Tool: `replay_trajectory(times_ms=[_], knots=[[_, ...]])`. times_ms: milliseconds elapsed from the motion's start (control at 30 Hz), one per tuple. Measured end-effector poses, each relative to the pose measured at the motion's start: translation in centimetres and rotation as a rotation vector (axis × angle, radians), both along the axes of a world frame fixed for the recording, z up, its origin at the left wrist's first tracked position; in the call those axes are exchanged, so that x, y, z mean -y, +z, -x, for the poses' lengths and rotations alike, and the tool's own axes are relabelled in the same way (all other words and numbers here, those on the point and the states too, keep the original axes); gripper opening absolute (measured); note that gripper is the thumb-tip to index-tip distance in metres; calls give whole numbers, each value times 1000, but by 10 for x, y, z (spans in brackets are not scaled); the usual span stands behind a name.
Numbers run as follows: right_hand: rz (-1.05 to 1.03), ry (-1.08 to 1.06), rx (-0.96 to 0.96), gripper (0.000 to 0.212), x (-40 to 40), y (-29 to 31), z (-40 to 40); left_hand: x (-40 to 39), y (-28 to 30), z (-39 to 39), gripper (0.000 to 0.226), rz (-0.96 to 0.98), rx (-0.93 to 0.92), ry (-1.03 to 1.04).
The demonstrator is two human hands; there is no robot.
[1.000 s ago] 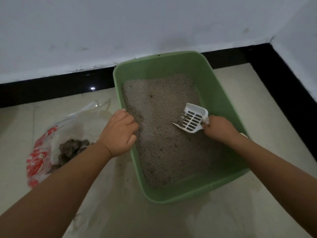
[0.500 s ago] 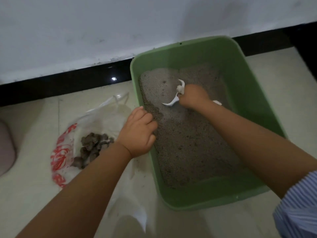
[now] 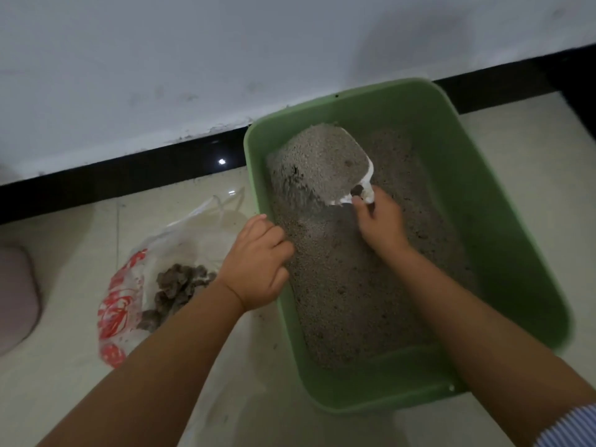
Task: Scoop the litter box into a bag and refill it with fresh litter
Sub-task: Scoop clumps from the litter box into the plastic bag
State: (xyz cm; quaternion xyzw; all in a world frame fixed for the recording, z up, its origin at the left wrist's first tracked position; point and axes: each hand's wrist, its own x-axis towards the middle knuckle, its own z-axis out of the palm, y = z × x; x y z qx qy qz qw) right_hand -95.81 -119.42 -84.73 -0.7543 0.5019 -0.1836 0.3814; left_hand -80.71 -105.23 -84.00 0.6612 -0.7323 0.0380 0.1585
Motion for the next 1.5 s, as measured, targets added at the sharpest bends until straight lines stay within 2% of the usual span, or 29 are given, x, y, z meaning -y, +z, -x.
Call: replay_trajectory(times_ms=[300, 567, 867, 933, 1000, 1100, 1233, 1367, 1433, 1500], knots=[[70, 81, -229, 27, -6, 21, 30, 3, -1, 0, 26, 57, -35, -28], [-16, 64, -306, 20, -8, 37, 55, 3, -4, 1, 24, 106, -37, -29], [33, 200, -403, 17, -8, 45, 71, 1, -6, 2, 28, 143, -11, -3], [-23, 178, -354, 16, -7, 48, 70, 2, -5, 2, 28, 146, -10, -2], [-35, 186, -316, 27, -7, 50, 67, 3, -4, 1, 29, 144, -12, 1], [-30, 269, -366, 36, -9, 51, 60, 3, -2, 1, 30, 133, -16, 11], [-65, 260, -352, 20, -11, 47, 57, 0, -2, 2, 28, 127, -49, 19], [-72, 202, -278, 18, -7, 45, 62, 1, 0, 4, 26, 102, -67, 19], [-91, 167, -240, 10, -6, 46, 64, 2, 2, 4, 26, 91, -68, 14], [-107, 123, -191, 16, -5, 47, 65, 2, 4, 3, 27, 83, -68, 4]])
